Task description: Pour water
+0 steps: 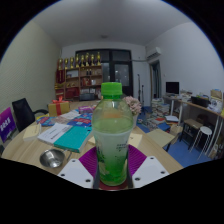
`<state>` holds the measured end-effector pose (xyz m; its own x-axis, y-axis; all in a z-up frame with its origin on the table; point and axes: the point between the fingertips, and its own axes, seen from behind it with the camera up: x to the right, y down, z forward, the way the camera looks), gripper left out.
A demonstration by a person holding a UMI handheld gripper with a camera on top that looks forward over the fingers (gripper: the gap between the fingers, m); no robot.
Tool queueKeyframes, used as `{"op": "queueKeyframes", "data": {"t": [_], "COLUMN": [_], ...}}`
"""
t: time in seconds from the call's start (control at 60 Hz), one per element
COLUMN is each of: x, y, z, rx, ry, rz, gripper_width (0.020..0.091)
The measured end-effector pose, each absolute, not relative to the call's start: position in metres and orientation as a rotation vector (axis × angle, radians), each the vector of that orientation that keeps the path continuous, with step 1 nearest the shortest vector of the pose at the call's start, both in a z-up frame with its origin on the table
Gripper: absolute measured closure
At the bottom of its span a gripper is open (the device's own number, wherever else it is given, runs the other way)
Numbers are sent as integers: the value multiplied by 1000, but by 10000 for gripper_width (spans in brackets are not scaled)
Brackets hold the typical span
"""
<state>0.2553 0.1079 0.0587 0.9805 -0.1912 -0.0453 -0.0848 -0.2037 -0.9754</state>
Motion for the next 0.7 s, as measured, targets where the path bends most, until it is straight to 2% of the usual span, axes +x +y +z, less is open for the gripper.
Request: {"op": "queueKeyframes", "data": {"t": [0.017,0.083,0.133,0.217,0.267,0.333,0.35,0.433,0.45,0.6,0.7], "x": [245,252,246,254,246,244,256,246,226,200,174], "y": [127,119,126,110,109,92,83,61,58,-9,-59], "z": [56,60,59,56,49,55,36,35,54,70,91], "rx": [-1777,-1780,-1797,-1872,-1912,-1922,-1920,-1954,-1964,-1982,-1978], "ry": [204,197,211,247,280,279,268,253,263,324,353], "rz": [-107,-116,-115,-105,-102,-94,-98,-115,-121,-139,-155], "gripper_width": [721,720,637,536,438,262,248,264,265,263,266]}}
